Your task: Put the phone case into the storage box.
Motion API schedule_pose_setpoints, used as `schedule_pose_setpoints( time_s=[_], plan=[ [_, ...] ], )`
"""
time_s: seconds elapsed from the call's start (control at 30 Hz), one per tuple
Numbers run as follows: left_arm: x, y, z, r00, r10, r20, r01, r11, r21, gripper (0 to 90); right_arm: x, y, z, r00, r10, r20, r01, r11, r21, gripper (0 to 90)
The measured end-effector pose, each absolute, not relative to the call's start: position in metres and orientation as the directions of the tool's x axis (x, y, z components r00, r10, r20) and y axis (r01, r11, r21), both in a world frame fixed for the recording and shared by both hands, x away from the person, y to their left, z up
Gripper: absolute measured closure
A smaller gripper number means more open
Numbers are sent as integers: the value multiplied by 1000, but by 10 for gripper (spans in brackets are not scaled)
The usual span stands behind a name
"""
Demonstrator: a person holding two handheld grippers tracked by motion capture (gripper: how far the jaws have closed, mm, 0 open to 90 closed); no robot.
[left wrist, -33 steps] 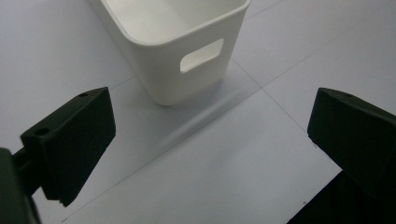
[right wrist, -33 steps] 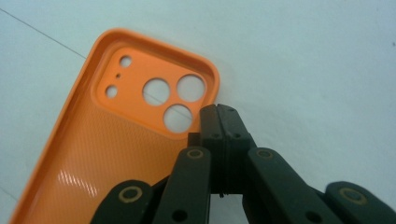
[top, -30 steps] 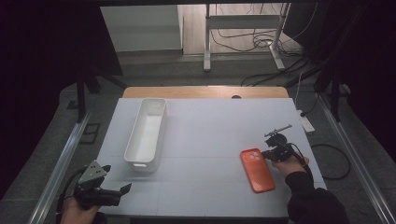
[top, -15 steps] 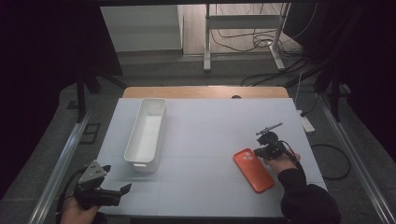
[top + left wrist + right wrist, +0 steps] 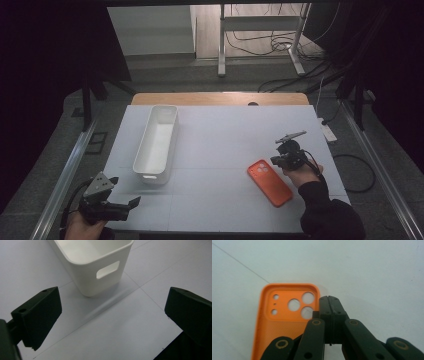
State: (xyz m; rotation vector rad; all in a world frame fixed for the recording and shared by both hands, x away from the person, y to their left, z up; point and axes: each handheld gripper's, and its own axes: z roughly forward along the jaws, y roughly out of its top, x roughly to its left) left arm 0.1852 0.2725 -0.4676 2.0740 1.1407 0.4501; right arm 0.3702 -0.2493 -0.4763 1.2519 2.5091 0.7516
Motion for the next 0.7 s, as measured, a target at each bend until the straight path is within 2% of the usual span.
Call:
schedule_pose_setpoints(
  time_s=[0.1, 0.27, 0.47, 0.57, 0.6, 0.7],
  plan=[
    [185, 272, -468, 549, 835, -35, 586, -355, 729, 17, 360, -251, -468, -620, 785, 18, 651, 501, 571, 894],
    [185, 272, -468, 549, 835, -34, 585, -355, 729, 17, 348, -254, -461, -626, 780, 9, 638, 506, 580, 795],
    [185, 272, -467, 550, 835, -34, 585, -356, 729, 17, 338, -259, -456, -610, 792, 31, 653, 479, 587, 505],
    [185, 272, -467, 550, 835, -33, 585, -356, 729, 17, 333, -262, -454, -587, 809, 38, 664, 454, 594, 324],
    [185, 272, -467, 550, 835, -33, 585, -356, 729, 17, 333, -262, -454, -587, 809, 38, 664, 454, 594, 324],
    [185, 272, -467, 551, 834, -32, 584, -358, 729, 17, 329, -267, -453, -569, 821, 57, 677, 428, 599, 201]
  ],
)
